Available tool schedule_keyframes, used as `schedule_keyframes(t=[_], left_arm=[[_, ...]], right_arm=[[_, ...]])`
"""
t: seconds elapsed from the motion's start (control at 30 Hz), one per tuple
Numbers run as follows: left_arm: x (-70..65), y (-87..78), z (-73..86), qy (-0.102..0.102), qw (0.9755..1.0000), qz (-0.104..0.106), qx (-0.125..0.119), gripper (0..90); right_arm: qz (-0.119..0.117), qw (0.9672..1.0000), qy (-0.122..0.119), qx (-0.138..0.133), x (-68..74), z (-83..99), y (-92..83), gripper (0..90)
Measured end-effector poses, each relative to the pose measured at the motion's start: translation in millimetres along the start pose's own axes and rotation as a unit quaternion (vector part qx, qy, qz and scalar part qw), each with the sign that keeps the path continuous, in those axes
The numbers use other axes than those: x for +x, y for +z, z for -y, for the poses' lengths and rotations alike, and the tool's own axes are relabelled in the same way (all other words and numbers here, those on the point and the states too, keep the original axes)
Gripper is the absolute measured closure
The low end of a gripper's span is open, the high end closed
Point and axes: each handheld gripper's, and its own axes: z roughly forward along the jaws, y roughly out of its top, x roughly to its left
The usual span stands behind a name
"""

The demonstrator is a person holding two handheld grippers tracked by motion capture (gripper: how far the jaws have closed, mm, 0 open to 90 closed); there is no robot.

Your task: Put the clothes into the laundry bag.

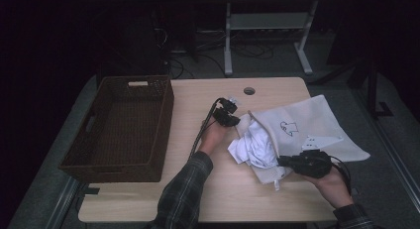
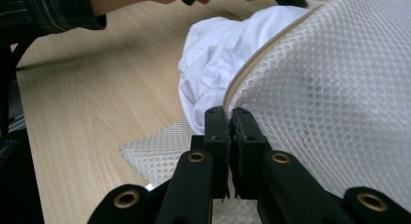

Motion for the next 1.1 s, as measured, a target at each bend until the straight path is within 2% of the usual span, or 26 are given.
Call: schedule_keyframes(t=[0.2, 0.53, 0.67, 0.8, 0.87, 0.97, 1.1], left_arm=[[6.7, -30.5, 26.4, -0.031, 0.9995, -0.005, -0.002, 85.9], [0.7, -76.3, 82.1, -0.063, 0.9977, -0.022, -0.004, 85.2], [-9.7, -90.1, 99.3, -0.048, 0.9984, -0.029, 0.009, 83.8], [-19.3, -104.5, 106.6, -0.042, 0.9989, -0.018, -0.003, 69.4], [-27.4, -112.5, 107.3, -0.036, 0.9992, -0.005, -0.017, 61.8], [-44.9, -122.5, 102.7, -0.019, 0.9989, 0.024, -0.034, 55.0], [-74.7, -129.1, 90.5, 0.019, 0.9969, 0.063, -0.043, 50.8]], right_arm=[[0.001, 1.0000, -0.001, 0.003, 1.4, -0.4, 2.0, 85.7], [0.003, 0.9999, -0.007, 0.012, 3.5, -1.0, 8.6, 85.6], [0.004, 0.9999, -0.009, 0.012, 3.3, -1.3, 9.2, 85.6], [0.005, 0.9999, -0.008, 0.012, 3.1, -1.3, 8.8, 85.6], [0.005, 0.9999, -0.009, 0.012, 2.8, -1.2, 8.8, 85.6], [0.004, 0.9999, -0.008, 0.011, 2.7, -1.4, 8.9, 85.6], [0.004, 0.9999, -0.007, 0.011, 3.0, -1.7, 8.7, 85.6]])
